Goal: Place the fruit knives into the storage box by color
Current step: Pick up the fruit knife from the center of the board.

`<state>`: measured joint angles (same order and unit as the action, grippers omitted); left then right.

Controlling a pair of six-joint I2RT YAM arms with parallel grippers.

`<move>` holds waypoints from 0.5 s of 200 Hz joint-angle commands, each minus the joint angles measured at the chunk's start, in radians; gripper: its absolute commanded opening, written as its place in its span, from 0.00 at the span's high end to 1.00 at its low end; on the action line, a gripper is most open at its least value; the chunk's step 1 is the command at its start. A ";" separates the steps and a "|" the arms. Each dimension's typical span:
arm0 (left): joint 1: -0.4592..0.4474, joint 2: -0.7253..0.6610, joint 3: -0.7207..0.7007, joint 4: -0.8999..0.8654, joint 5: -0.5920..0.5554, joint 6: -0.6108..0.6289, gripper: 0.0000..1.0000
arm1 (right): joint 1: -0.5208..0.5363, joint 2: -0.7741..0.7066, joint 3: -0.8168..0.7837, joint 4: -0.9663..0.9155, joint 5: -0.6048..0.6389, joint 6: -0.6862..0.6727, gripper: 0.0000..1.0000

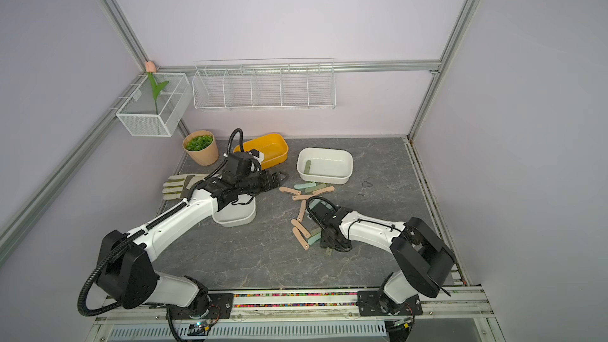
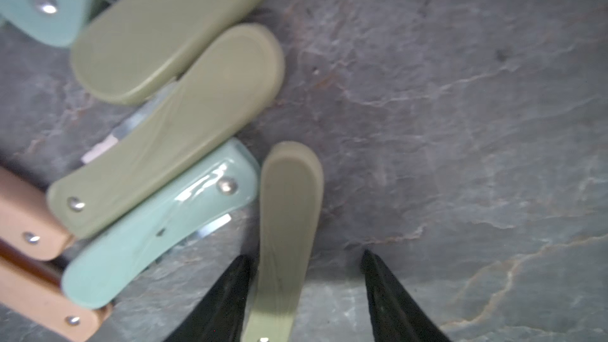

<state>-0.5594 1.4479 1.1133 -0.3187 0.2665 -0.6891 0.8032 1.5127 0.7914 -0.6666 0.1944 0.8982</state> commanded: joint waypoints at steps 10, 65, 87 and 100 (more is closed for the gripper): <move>-0.003 -0.005 0.000 0.018 0.004 -0.010 0.01 | -0.041 -0.019 -0.052 -0.047 0.023 -0.024 0.47; -0.002 0.001 -0.001 0.025 0.006 -0.010 0.01 | -0.109 -0.034 -0.078 -0.041 0.025 -0.062 0.50; -0.004 -0.001 -0.004 0.026 0.007 -0.012 0.01 | -0.140 -0.026 -0.075 -0.031 0.020 -0.086 0.50; -0.002 -0.002 -0.007 0.026 0.008 -0.012 0.01 | -0.157 -0.016 -0.067 -0.024 0.017 -0.095 0.50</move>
<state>-0.5594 1.4479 1.1133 -0.3103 0.2676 -0.6891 0.6792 1.4708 0.7517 -0.6632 0.1932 0.8360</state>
